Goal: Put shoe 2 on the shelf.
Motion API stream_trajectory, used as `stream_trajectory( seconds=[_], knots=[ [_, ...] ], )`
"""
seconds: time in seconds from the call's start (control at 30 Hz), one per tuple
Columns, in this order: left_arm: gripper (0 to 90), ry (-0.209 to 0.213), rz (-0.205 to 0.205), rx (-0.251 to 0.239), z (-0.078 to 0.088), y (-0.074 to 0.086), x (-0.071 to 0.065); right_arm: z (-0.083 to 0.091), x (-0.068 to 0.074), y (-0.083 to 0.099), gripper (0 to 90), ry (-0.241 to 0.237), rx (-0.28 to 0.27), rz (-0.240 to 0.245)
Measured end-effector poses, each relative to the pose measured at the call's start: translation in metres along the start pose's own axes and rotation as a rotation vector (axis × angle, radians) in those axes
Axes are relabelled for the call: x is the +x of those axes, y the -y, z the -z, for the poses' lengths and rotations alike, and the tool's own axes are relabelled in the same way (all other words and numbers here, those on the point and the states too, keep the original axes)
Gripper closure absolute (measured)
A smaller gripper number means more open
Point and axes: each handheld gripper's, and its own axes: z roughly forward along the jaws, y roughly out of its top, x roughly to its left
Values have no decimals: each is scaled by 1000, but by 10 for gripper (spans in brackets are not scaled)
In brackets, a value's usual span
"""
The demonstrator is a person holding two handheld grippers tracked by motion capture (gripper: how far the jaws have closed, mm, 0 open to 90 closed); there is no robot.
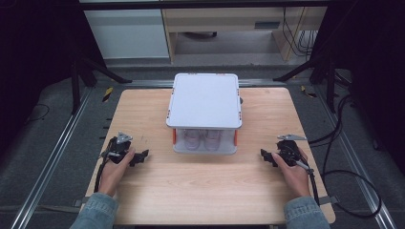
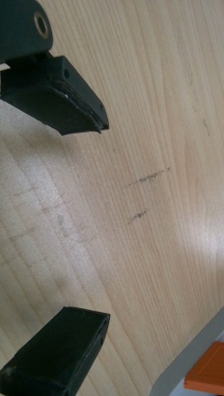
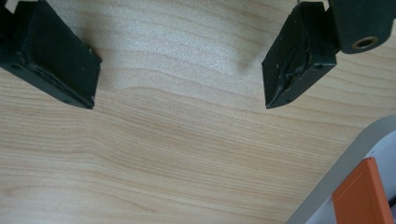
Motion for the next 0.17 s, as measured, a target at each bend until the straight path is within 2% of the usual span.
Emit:
stream_trajectory(
  seconds=[0.1,0.17],
  knots=[
    [63,-8,-6,19,-2,1,0,-1,2,3,111,18,-20,28],
    [63,6,3,45,-5,4,0,-2,4,4,105,25,-14,49]
  ],
)
